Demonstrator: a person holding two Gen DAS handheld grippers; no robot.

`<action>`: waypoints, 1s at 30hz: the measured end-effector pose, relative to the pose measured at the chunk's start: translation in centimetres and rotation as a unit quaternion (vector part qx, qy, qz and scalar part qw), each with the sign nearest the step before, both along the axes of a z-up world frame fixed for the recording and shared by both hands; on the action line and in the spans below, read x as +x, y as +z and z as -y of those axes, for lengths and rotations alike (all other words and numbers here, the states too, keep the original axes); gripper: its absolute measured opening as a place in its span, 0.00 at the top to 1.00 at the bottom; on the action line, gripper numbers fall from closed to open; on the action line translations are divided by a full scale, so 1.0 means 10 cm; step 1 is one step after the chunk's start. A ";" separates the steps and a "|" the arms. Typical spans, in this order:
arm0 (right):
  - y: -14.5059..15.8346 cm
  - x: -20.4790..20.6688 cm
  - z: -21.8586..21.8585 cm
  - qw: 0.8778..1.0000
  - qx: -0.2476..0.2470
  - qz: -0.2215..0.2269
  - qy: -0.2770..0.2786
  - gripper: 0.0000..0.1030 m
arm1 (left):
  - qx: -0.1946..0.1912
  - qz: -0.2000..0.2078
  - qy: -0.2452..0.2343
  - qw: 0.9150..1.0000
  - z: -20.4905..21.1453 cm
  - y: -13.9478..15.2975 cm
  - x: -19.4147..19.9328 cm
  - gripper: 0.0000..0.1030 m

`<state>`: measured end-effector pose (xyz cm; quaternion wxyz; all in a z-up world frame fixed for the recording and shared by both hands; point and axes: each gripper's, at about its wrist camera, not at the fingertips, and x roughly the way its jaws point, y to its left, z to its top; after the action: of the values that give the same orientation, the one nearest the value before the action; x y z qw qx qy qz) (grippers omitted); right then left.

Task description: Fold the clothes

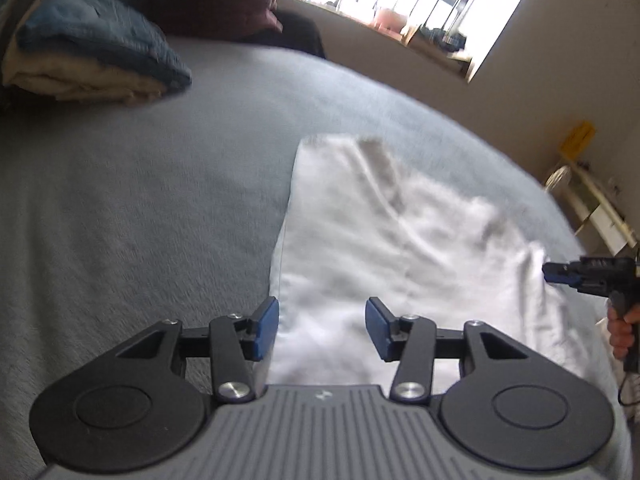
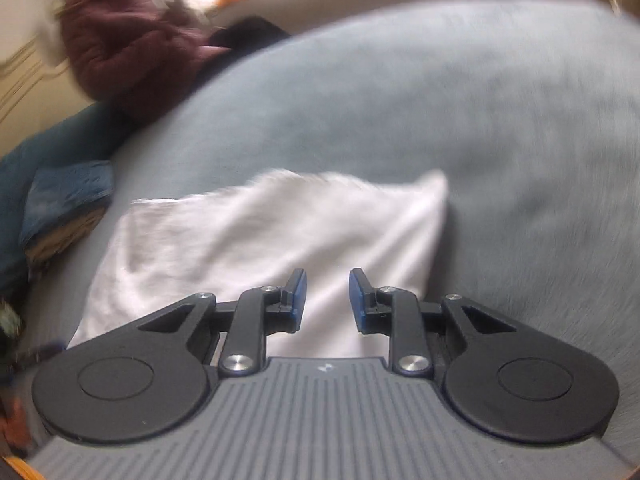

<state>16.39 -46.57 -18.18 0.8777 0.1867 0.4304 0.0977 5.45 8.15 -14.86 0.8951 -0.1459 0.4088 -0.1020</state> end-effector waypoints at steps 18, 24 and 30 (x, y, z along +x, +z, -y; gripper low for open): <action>0.16 -1.73 0.49 0.965 0.209 -0.075 -0.139 0.66 | -0.158 -0.117 0.090 0.976 -0.74 0.00 -0.50 0.46; -0.29 -1.99 0.49 0.908 0.338 -0.129 -0.211 0.46 | -0.250 -0.140 0.135 0.949 -0.80 -0.25 -0.48 0.45; -0.32 -1.99 0.39 0.909 0.331 -0.107 -0.229 0.89 | -0.227 -0.139 0.132 0.955 -0.74 -0.31 -0.37 0.65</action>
<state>-3.52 -50.47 -21.42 0.7128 0.5689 0.4100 0.0104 1.71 15.53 -17.94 0.7781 -0.4106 0.4726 -0.0517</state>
